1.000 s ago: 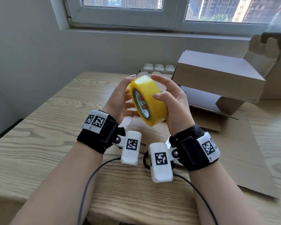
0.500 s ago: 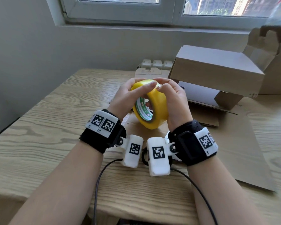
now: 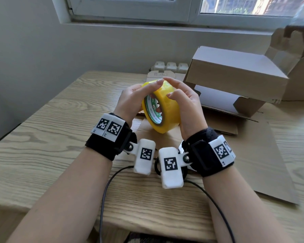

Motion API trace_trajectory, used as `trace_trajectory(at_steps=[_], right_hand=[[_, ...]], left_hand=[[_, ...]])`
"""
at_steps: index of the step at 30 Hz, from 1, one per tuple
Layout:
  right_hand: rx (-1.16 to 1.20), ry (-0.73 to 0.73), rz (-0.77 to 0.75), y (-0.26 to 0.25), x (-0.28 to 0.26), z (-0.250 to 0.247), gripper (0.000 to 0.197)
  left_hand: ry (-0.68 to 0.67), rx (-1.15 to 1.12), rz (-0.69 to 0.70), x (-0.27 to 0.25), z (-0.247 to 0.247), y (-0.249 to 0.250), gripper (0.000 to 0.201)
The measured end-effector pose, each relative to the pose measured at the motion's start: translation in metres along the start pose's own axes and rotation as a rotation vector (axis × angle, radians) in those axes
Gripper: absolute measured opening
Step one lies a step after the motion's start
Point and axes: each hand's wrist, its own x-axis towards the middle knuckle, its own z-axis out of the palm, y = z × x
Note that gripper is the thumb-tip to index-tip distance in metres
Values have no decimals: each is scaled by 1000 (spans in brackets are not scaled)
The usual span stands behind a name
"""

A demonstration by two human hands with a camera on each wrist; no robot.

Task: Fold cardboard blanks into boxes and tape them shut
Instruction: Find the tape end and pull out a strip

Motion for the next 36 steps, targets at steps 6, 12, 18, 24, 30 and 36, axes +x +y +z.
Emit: trace_trajectory(at_steps=[6, 12, 18, 24, 30, 36], right_hand=[[-57, 20, -2, -1, -1, -1, 33], [-28, 27, -32, -4, -2, -4, 30], [-4, 27, -36, -4, -2, -6, 33], [6, 43, 20, -5, -3, -4, 38], [-52, 124, 84, -9, 1, -4, 19], [-53, 80, 143, -13, 2, -11, 14]], left_hand=[[-15, 60, 54, 2, -3, -4, 65], [-86, 4, 73, 2, -3, -4, 69], [-55, 57, 127, -1, -2, -2, 68], [1, 158, 264, -3, -3, -2, 86], [-200, 388, 343, -8, 1, 0, 93], [-320, 286, 302, -9, 4, 2, 98]])
